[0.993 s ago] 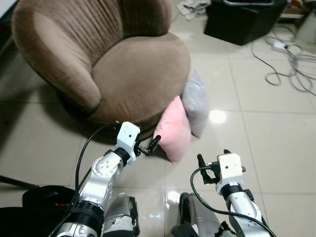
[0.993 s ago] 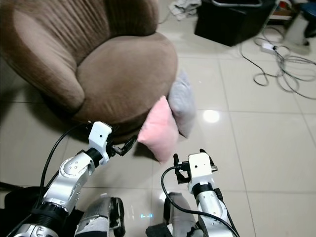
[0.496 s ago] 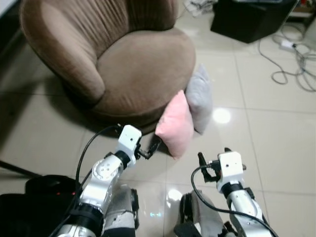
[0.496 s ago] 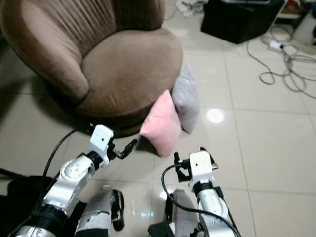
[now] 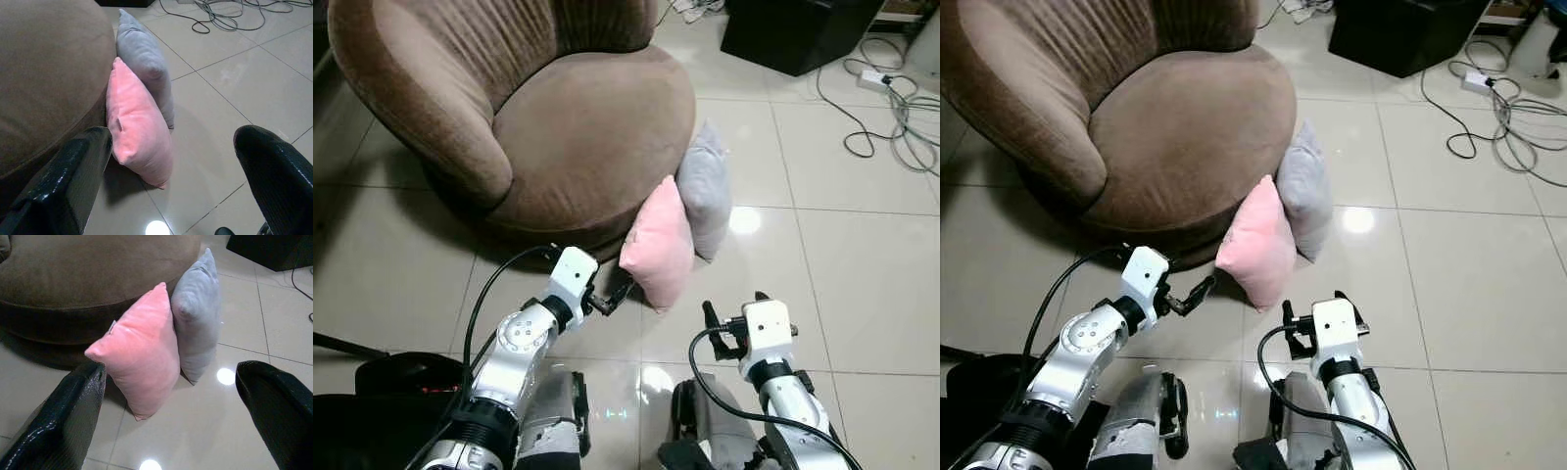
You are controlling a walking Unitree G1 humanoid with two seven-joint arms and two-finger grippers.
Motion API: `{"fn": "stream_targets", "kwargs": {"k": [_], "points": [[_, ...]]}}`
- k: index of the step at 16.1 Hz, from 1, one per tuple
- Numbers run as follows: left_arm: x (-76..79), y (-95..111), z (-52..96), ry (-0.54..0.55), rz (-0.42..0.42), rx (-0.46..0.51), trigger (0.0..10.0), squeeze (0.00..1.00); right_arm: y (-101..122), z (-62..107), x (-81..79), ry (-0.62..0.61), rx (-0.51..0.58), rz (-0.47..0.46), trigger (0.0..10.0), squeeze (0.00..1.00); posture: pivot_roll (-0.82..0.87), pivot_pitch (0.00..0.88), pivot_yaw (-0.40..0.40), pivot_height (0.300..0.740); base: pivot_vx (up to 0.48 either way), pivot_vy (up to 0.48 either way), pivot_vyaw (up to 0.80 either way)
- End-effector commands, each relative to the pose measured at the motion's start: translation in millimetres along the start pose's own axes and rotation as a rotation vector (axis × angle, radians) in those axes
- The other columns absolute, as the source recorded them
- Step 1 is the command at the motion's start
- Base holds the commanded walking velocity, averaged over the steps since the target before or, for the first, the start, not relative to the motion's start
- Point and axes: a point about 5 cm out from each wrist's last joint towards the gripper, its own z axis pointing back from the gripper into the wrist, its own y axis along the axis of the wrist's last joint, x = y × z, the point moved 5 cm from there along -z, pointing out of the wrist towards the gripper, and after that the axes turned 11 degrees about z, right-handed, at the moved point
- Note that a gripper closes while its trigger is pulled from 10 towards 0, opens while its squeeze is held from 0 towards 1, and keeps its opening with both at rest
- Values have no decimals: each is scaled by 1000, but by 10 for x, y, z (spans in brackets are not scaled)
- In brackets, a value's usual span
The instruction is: Move the pillow to the sofa from floor
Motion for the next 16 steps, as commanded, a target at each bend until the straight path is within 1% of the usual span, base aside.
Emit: {"fn": "stream_targets", "kwargs": {"k": [1, 8, 12, 14, 16], "points": [[-14, -79, 30, 10, 9, -21, 10000, 1000, -96, 46, -5, -3, -31, -1, 10000, 0, 11, 253, 12, 670, 0, 0, 0], [-56, -128, 34, 37, -9, -50, 10000, 1000, -77, 30, -13, 4, -24, 0, 10000, 0, 13, 260, 14, 670, 0, 0, 0], [-181, -106, 38, 80, -30, -56, 10000, 1000, -59, 35, -7, -5, -17, -2, 10000, 0, 12, 262, 21, 670, 0, 0, 0], [-193, -66, 30, 81, -33, -39, 10000, 1000, -50, 33, -19, -5, -15, -4, 10000, 0, 11, 262, 24, 670, 0, 0, 0], [-183, -59, 26, 74, -44, -41, 10000, 1000, -41, 30, -22, -6, -12, -3, 10000, 0, 13, 263, 29, 670, 429, 0, 0]]}}
